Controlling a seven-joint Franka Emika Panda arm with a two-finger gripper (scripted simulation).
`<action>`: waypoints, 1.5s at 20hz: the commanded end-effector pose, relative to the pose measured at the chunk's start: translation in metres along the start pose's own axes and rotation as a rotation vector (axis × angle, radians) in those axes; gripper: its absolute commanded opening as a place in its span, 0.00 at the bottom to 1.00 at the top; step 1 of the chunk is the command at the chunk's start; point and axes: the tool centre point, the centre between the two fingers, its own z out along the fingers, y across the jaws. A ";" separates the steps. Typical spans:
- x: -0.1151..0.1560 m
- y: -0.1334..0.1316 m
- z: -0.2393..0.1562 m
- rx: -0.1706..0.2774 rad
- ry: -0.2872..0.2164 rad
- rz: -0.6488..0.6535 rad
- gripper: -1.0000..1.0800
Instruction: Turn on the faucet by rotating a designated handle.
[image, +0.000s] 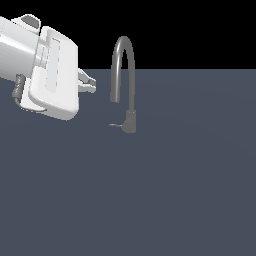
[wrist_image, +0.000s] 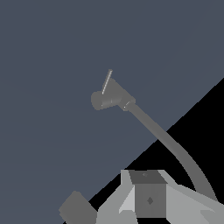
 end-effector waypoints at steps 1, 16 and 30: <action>0.008 -0.003 0.005 -0.042 -0.004 -0.040 0.00; 0.052 -0.020 0.039 -0.284 -0.033 -0.274 0.00; 0.086 -0.037 0.078 -0.511 -0.067 -0.495 0.00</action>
